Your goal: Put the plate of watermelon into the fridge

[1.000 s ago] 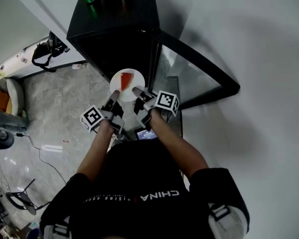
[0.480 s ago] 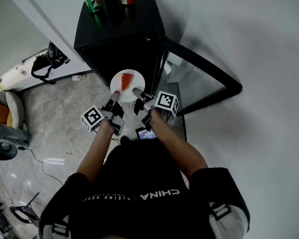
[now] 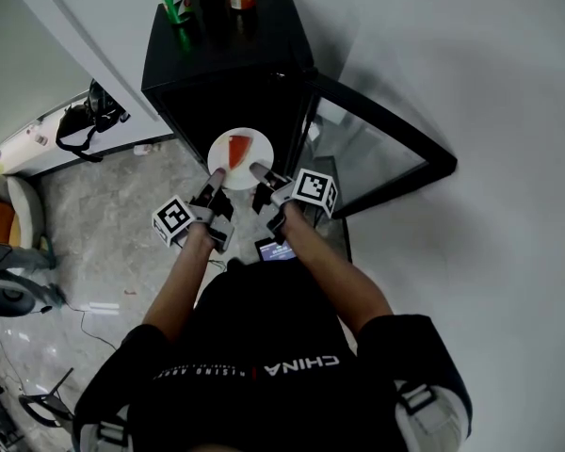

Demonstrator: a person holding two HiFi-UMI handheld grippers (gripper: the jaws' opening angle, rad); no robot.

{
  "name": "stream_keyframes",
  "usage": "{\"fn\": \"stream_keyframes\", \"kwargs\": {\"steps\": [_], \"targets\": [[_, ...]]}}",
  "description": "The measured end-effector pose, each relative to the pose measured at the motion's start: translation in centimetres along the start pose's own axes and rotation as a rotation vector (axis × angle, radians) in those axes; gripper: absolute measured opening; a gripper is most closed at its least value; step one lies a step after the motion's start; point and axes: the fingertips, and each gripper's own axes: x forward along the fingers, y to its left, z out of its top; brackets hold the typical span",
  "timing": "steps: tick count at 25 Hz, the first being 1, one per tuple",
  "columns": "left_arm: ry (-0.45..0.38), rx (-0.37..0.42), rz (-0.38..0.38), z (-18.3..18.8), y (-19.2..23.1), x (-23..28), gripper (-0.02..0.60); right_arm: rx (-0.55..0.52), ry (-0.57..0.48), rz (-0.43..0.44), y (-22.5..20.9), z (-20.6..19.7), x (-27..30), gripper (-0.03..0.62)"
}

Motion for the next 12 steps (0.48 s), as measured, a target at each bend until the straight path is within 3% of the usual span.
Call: {"fn": "stream_keyframes", "kwargs": {"steps": [12], "targets": [[0.015,-0.011,0.023,-0.6,0.7,0.4,0.041,0.022,0.002,-0.015,-1.0,0.4,-0.3,0.029]]}}
